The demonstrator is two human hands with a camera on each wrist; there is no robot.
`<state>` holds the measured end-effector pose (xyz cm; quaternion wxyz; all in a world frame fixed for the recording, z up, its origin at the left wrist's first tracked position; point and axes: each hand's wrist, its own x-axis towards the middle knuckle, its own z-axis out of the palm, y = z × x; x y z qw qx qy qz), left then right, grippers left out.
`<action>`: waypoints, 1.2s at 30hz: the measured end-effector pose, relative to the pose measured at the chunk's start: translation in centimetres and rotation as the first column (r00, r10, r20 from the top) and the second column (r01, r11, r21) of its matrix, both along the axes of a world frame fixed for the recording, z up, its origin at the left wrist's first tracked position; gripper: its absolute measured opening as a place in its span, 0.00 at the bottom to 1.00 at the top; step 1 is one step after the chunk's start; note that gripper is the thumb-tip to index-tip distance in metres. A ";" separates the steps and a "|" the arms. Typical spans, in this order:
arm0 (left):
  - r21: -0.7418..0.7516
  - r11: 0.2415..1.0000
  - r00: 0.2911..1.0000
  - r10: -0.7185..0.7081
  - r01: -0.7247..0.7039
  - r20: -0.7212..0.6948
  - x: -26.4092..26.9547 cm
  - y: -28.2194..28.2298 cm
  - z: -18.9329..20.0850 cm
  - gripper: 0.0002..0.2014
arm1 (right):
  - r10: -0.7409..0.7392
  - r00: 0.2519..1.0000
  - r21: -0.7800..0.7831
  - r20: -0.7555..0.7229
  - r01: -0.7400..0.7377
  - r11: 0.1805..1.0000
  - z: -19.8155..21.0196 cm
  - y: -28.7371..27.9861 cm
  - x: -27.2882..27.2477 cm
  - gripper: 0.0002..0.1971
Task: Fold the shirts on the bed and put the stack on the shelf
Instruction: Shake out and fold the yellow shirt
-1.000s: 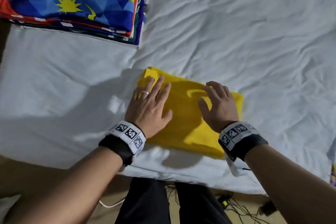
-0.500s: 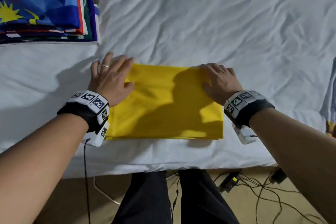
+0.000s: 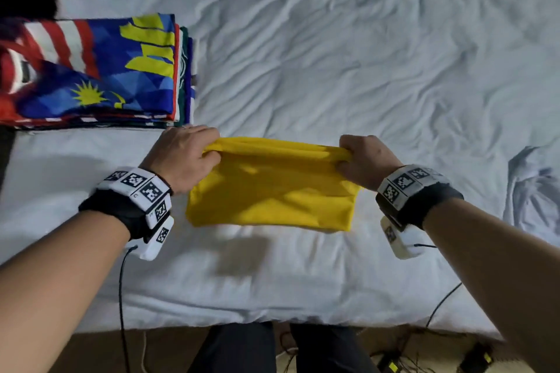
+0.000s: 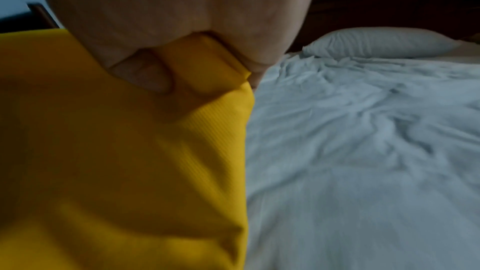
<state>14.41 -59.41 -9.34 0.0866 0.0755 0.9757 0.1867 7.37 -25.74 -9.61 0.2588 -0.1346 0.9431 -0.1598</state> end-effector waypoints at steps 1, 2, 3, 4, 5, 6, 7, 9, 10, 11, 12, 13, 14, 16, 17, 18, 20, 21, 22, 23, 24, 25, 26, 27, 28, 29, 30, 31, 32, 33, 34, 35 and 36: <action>0.003 1.000 0.998 -0.016 0.016 -0.063 0.1 0.0 1.4 0.11 | 0.004 0.999 -0.043 -0.048 -0.006 0.999 1.3 0.2 -0.2 0.08; -0.016 0.999 0.991 -0.032 0.030 -0.127 0.4 0.0 2.8 0.10 | 0.017 0.994 -0.087 -0.109 -0.027 0.996 2.5 0.3 -0.3 0.08; -0.047 0.998 0.981 -0.047 0.039 -0.187 0.8 0.1 3.9 0.10 | 0.034 0.984 -0.129 -0.174 -0.057 0.990 3.6 0.4 -0.3 0.08; -0.085 0.995 0.971 -0.061 0.042 -0.232 1.5 0.3 4.8 0.10 | 0.050 0.971 -0.166 -0.236 -0.091 0.982 4.4 0.6 -0.1 0.07; -0.123 0.991 0.963 -0.073 0.042 -0.260 2.3 0.4 5.4 0.12 | 0.065 0.954 -0.194 -0.292 -0.126 0.973 5.0 0.7 0.2 0.07; -0.159 0.986 0.958 -0.083 0.040 -0.274 3.3 0.4 5.8 0.13 | 0.084 0.936 -0.213 -0.342 -0.165 0.963 5.4 0.9 0.6 0.07; -0.192 0.981 0.954 -0.093 0.038 -0.286 4.4 0.4 5.8 0.15 | 0.118 0.914 -0.215 -0.387 -0.215 0.953 5.4 1.2 1.3 0.07; -0.242 0.970 0.946 -0.106 0.031 -0.305 6.8 0.5 4.9 0.16 | 0.222 0.861 -0.177 -0.458 -0.333 0.926 4.4 1.8 3.0 0.07; -0.262 0.965 0.948 -0.107 0.026 -0.301 8.1 0.6 4.1 0.17 | 0.266 0.840 -0.149 -0.473 -0.373 0.916 3.3 2.2 4.1 0.08; -0.280 0.960 0.952 -0.109 0.026 -0.287 9.6 0.8 3.1 0.16 | 0.297 0.826 -0.118 -0.479 -0.396 0.911 2.1 2.6 5.4 0.08; -0.293 0.955 0.960 -0.114 0.035 -0.255 11.1 1.1 1.9 0.16 | 0.322 0.814 -0.088 -0.483 -0.412 0.907 0.7 3.1 6.8 0.09; -0.300 0.952 0.971 -0.124 0.058 -0.206 12.8 1.5 0.7 0.15 | 0.351 0.803 -0.060 -0.481 -0.430 0.901 -0.7 3.6 8.4 0.09; -0.303 0.949 0.980 -0.137 0.088 -0.144 14.6 1.9 -0.6 0.14 | 0.388 0.791 -0.038 -0.473 -0.458 0.888 -2.1 4.2 10.1 0.08; -0.306 0.940 0.986 -0.165 0.153 -0.012 18.2 2.5 -2.9 0.14 | 0.477 0.772 0.001 -0.419 -0.525 0.851 -4.4 5.2 13.6 0.07; -0.303 0.935 0.983 -0.170 0.182 0.066 19.8 2.8 -3.8 0.14 | 0.515 0.771 0.013 -0.374 -0.551 0.835 -5.3 5.8 15.2 0.10; -0.297 0.934 0.976 -0.163 0.199 0.141 21.2 3.1 -4.3 0.14 | 0.540 0.778 0.013 -0.322 -0.566 0.824 -6.0 6.2 16.7 0.12; -0.274 0.942 0.962 -0.127 0.192 0.240 23.0 3.9 -4.7 0.14 | 0.548 0.805 -0.005 -0.229 -0.564 0.826 -6.6 6.8 18.6 0.09; -0.254 0.953 0.962 -0.100 0.166 0.255 23.4 4.1 -4.7 0.14 | 0.523 0.830 -0.037 -0.195 -0.539 0.842 -6.5 6.9 19.1 0.07; -0.230 0.967 0.967 -0.052 0.112 0.249 23.5 4.2 -4.8 0.15 | 0.479 0.859 -0.082 -0.180 -0.498 0.863 -6.5 7.0 19.2 0.09; -0.210 0.977 0.976 0.023 0.023 0.218 23.4 4.1 -5.0 0.16 | 0.409 0.897 -0.124 -0.166 -0.431 0.894 -6.3 6.9 19.1 0.11; -0.187 0.977 0.974 0.132 -0.097 0.184 23.1 3.8 -5.3 0.17 | 0.315 0.936 -0.156 -0.159 -0.339 0.928 -6.4 6.7 18.7 0.14; -0.151 0.956 0.949 0.274 -0.251 0.154 22.6 3.7 -5.5 0.18 | 0.202 0.967 -0.175 -0.154 -0.228 0.958 -6.3 6.4 18.1 0.16; -0.101 0.899 0.885 0.437 -0.426 0.163 21.9 3.7 -5.4 0.18 | 0.078 0.987 -0.177 -0.139 -0.102 0.979 -6.4 6.1 17.3 0.18; -0.048 0.803 0.779 0.589 -0.594 0.215 21.0 3.8 -5.3 0.19 | -0.049 0.994 -0.157 -0.100 0.033 0.987 -6.4 5.7 16.4 0.18; -0.014 0.689 0.658 0.698 -0.724 0.282 20.2 3.9 -5.3 0.19 | -0.164 0.986 -0.114 -0.041 0.158 0.981 -6.3 5.4 15.4 0.19; -0.013 0.602 0.560 0.750 -0.798 0.352 19.4 4.0 -5.5 0.20 | -0.251 0.967 -0.044 0.040 0.253 0.967 -6.4 5.2 14.5 0.21; -0.031 0.558 0.500 0.764 -0.829 0.408 18.6 4.1 -5.6 0.21 | -0.302 0.944 0.028 0.132 0.301 0.953 -6.5 4.9 13.7 0.25; -0.042 0.550 0.476 0.756 -0.834 0.449 18.1 4.1 -5.8 0.23 | -0.326 0.923 0.074 0.203 0.317 0.945 -6.5 4.6 13.1 0.28; -0.043 0.560 0.474 0.736 -0.827 0.483 17.6 4.1 -6.1 0.24 | -0.333 0.911 0.094 0.244 0.320 0.943 -6.6 4.3 12.7 0.31; -0.043 0.572 0.474 0.717 -0.819 0.511 17.2 4.0 -6.4 0.25 | -0.329 0.907 0.100 0.263 0.313 0.944 -6.8 4.0 12.4 0.33; -0.047 0.579 0.470 0.703 -0.814 0.534 16.9 4.0 -6.7 0.27 | -0.333 0.903 0.108 0.272 0.316 0.943 -7.0 3.8 12.2 0.34; -0.055 0.581 0.459 0.694 -0.812 0.556 16.7 4.0 -6.9 0.30 | -0.346 0.897 0.117 0.275 0.326 0.938 -7.2 3.5 12.1 0.34; -0.055 0.578 0.448 0.686 -0.814 0.573 16.7 4.2 -6.9 0.31 | -0.367 0.886 0.121 0.282 0.347 0.930 -7.5 3.3 12.1 0.34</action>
